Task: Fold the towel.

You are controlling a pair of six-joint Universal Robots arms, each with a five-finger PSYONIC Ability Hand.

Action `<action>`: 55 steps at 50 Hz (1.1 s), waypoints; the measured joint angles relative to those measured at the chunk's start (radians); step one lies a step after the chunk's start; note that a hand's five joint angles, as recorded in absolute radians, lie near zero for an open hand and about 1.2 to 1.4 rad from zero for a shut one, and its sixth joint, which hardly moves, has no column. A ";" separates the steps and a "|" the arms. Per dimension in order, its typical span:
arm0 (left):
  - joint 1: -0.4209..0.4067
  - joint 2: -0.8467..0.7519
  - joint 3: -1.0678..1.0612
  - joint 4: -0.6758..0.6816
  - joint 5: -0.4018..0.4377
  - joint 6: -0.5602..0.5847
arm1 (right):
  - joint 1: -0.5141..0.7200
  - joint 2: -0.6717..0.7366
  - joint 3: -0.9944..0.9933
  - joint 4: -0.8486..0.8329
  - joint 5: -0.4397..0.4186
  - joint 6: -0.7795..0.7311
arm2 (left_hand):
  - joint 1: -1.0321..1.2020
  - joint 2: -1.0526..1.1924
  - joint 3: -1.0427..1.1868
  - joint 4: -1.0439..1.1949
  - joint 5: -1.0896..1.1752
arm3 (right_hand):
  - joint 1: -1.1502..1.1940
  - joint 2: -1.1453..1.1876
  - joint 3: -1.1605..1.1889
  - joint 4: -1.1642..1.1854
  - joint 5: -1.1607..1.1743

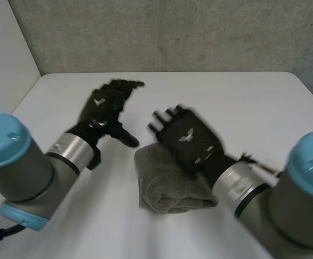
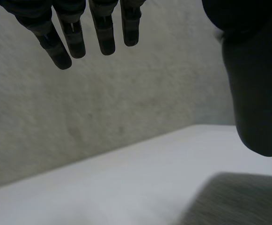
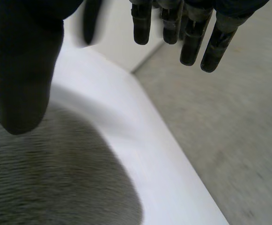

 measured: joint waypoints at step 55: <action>-0.051 0.232 0.394 -0.657 -0.240 -0.020 | -0.149 -0.073 -0.347 0.313 0.263 0.337 | -0.002 -0.008 -0.004 0.000 -0.004 | -0.005 0.000 0.000 0.000 0.000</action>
